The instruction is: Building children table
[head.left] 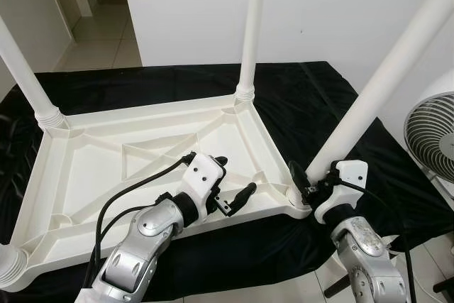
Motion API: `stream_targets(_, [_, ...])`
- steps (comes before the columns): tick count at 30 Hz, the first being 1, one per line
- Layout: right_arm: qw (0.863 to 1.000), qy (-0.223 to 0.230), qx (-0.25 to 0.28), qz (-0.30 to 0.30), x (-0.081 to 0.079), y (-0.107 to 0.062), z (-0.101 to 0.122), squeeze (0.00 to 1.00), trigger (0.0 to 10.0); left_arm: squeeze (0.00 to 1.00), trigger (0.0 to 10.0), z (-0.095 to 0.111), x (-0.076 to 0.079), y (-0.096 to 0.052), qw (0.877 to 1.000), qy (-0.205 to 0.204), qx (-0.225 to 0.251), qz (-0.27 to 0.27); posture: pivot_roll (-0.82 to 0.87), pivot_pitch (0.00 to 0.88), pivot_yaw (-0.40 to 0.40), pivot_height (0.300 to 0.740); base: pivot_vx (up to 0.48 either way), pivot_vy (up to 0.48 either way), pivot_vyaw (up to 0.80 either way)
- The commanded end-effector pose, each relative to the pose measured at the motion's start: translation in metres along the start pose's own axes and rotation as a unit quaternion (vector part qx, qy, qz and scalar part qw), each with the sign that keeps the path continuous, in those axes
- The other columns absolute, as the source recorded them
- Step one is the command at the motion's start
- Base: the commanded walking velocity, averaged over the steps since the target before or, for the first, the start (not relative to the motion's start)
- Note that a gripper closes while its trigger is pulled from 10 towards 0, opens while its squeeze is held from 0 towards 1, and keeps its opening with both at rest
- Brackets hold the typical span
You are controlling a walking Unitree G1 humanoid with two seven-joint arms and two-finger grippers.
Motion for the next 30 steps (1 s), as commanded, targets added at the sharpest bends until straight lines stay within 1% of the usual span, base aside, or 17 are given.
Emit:
stream_targets(1, [0.997, 0.014, -0.061, -0.042, 0.011, -0.005, -0.025, 0.0, 10.0, 0.0, 10.0, -0.001, -0.001, -0.002, 1.0, 0.005, -0.006, 0.0, 0.0, 0.053, 0.022, 0.74, 0.0, 0.0, 0.0])
stream_targets(5, [0.997, 0.032, -0.054, -0.055, 0.011, -0.009, -0.026, 0.0, 10.0, 0.0, 10.0, -0.001, 0.0, -0.001, 1.0, 0.005, -0.006, -0.001, -0.01, 0.05, 0.021, 0.74, 0.0, 0.0, 0.0])
stream_targets(8, [0.997, 0.03, -0.055, -0.054, 0.01, -0.009, -0.026, 0.0, 10.0, 0.0, 10.0, -0.001, 0.0, -0.001, 1.0, 0.005, -0.006, -0.002, -0.01, 0.048, 0.023, 0.74, 0.0, 0.0, 0.0])
stream_targets(9, [0.997, 0.022, -0.058, -0.053, 0.01, -0.008, -0.026, 0.0, 10.0, 0.0, 10.0, -0.001, 0.0, -0.001, 1.0, 0.005, -0.006, -0.002, -0.01, 0.046, 0.024, 0.74, 0.0, 0.0, 0.0])
stream_targets(10, [0.997, 0.002, -0.065, -0.049, 0.01, -0.007, -0.026, 0.0, 10.0, 0.0, 10.0, -0.001, 0.0, -0.001, 1.0, 0.004, -0.006, -0.003, -0.01, 0.045, 0.023, 0.74, 0.0, 0.0, 0.0])
stream_targets(11, [0.997, 0.002, -0.065, -0.049, 0.01, -0.007, -0.026, 0.0, 10.0, 0.0, 10.0, -0.001, 0.0, -0.001, 1.0, 0.004, -0.006, -0.003, -0.01, 0.045, 0.023, 0.74, 0.0, 0.0, 0.0])
stream_targets(12, [0.996, -0.025, -0.074, -0.044, 0.011, -0.004, -0.026, 0.0, 10.0, 0.0, 10.0, 0.0, 0.001, 0.0, 1.0, 0.004, -0.005, -0.004, -0.01, 0.043, 0.023, 0.74, 0.0, 0.0, 0.0])
stream_targets(13, [0.996, -0.025, -0.074, -0.044, 0.011, -0.004, -0.026, 0.0, 10.0, 0.0, 10.0, 0.0, 0.001, 0.0, 1.0, 0.004, -0.005, -0.004, -0.01, 0.043, 0.023, 0.74, 0.0, 0.0, 0.0])
stream_targets(16, [0.993, -0.071, -0.086, -0.028, 0.01, 0.001, -0.025, 0.0, 10.0, 0.0, 10.0, 0.0, 0.001, 0.0, 1.0, 0.004, -0.005, -0.004, -0.01, 0.043, 0.02, 0.74, 0.0, 0.0, 0.0])
stream_targets(17, [0.993, -0.071, -0.086, -0.028, 0.01, 0.001, -0.025, 0.0, 10.0, 0.0, 10.0, 0.0, 0.001, 0.0, 1.0, 0.004, -0.005, -0.004, -0.01, 0.043, 0.02, 0.74, 0.0, 0.0, 0.0])
stream_targets(19, [0.992, -0.09, -0.09, -0.017, 0.009, 0.003, -0.025, 0.0, 10.0, 0.0, 10.0, 0.0, 0.001, 0.0, 1.0, 0.004, -0.004, -0.004, -0.01, 0.043, 0.018, 0.74, 0.0, 0.0, 0.0])
stream_targets(20, [0.992, -0.09, -0.09, -0.017, 0.009, 0.003, -0.025, 0.0, 10.0, 0.0, 10.0, 0.0, 0.001, 0.0, 1.0, 0.004, -0.004, -0.004, -0.01, 0.043, 0.018, 0.74, 0.0, 0.0, 0.0])
stream_targets(21, [0.991, -0.103, -0.089, -0.008, 0.008, 0.004, -0.024, 0.0, 10.0, 0.0, 10.0, 0.0, 0.001, -0.001, 1.0, 0.004, -0.004, -0.003, -0.01, 0.045, 0.016, 0.74, 0.0, 0.0, 0.0])
stream_targets(24, [0.989, -0.119, -0.089, 0.002, 0.006, 0.006, -0.025, 0.0, 10.0, 0.0, 10.0, 0.0, 0.001, -0.002, 1.0, 0.004, -0.005, -0.001, -0.01, 0.045, 0.014, 0.74, 0.0, 0.0, 0.0])
stream_targets(26, [0.988, -0.124, -0.09, 0.005, 0.006, 0.006, -0.026, 0.0, 10.0, 0.0, 10.0, 0.0, 0.001, -0.002, 1.0, 0.004, -0.005, -0.001, -0.01, 0.045, 0.014, 0.74, 0.0, 0.0, 0.0])
stream_targets(27, [0.986, -0.14, -0.086, 0.022, 0.002, 0.007, -0.026, 0.0, 10.0, 0.0, 10.0, 0.0, 0.0, -0.002, 1.0, 0.004, -0.005, 0.001, -0.01, 0.046, 0.014, 0.74, 0.0, 0.0, 0.0])
stream_targets(30, [0.985, -0.147, -0.084, 0.037, -0.002, 0.006, -0.027, 0.0, 10.0, 0.0, 10.0, 0.0, 0.0, -0.002, 1.0, 0.003, -0.005, 0.002, 0.0, 0.046, 0.014, 0.74, 0.0, 0.0, 0.0])
Point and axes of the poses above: a point about 5 cm out from each wrist's last joint towards the gripper, its own y axis pointing out of the wrist towards the gripper, its own z axis along the axis of the wrist's last joint, x = y × z, the point moved 2 cm from there along y, pointing out of the wrist towards the gripper, and after that the axes turned 2 degrees about -y, right-handed, at the moved point
